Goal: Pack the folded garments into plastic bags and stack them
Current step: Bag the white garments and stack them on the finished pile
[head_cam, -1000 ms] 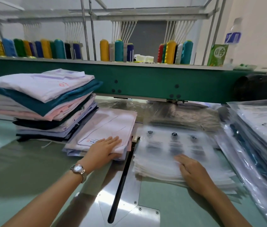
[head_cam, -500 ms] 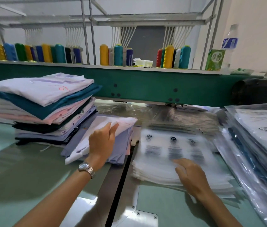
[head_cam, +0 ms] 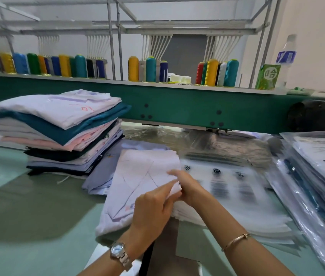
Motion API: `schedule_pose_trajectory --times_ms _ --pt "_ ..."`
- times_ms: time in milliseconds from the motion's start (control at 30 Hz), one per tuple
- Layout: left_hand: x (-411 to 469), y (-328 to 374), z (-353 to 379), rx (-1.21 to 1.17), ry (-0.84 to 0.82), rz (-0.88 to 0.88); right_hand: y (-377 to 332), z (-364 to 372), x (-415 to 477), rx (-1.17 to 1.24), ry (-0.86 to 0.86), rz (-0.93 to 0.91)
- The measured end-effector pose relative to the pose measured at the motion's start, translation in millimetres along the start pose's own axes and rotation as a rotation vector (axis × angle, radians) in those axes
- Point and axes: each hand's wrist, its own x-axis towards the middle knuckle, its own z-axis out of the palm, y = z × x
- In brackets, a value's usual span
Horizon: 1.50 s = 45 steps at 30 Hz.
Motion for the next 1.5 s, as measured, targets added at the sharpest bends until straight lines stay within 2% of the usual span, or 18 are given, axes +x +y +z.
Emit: schedule_pose_trajectory --times_ms 100,133,167,233,267,333,367,433,600,733,867,1033,1233,1367,1500 --pt "0 -11 -13 -0.371 -0.267 -0.265 5 0 10 -0.121 0.048 -0.033" --pt "1 -20 -17 -0.443 -0.295 -0.336 9 -2 12 -0.137 0.04 -0.062" --pt "2 -32 -23 -0.394 -0.28 -0.387 12 -4 12 -0.133 0.027 -0.081" --pt "1 -63 -32 0.034 -0.2 -0.42 17 -8 10 -0.124 0.008 -0.102" --pt "-2 -77 -37 0.228 -0.219 -0.489 19 -10 11 -0.128 0.014 -0.111" --pt "-5 -98 -46 0.326 -0.362 -0.761 23 -11 15 -0.107 0.047 -0.105" --pt "-7 -105 -49 0.268 -0.419 -0.87 24 -11 17 -0.07 0.058 -0.093" --pt "-10 -115 -53 0.129 -0.433 -0.944 24 -10 19 -0.01 0.057 -0.101" --pt "-5 -123 -60 -0.356 -0.255 -1.034 26 -8 14 -0.19 0.049 -0.239" --pt "9 -117 -69 -0.529 -0.229 -0.97 18 -4 2 -0.348 0.026 -0.34" --pt "21 -92 -73 -0.545 -0.259 -0.832 7 -2 -18 -0.49 0.023 -0.396" --pt "33 -50 -69 -0.528 -0.33 -0.635 1 13 -41 -0.797 0.104 -0.507" --pt "30 -8 -45 -0.468 -0.446 -0.448 -16 9 -66 -0.754 0.228 -0.483" --pt "28 20 -26 -0.519 -0.466 -0.344 -27 -12 -78 -0.809 0.422 -0.503" --pt "29 44 -6 -0.558 -0.58 -0.283 -27 -43 -88 -0.87 0.476 -0.491"
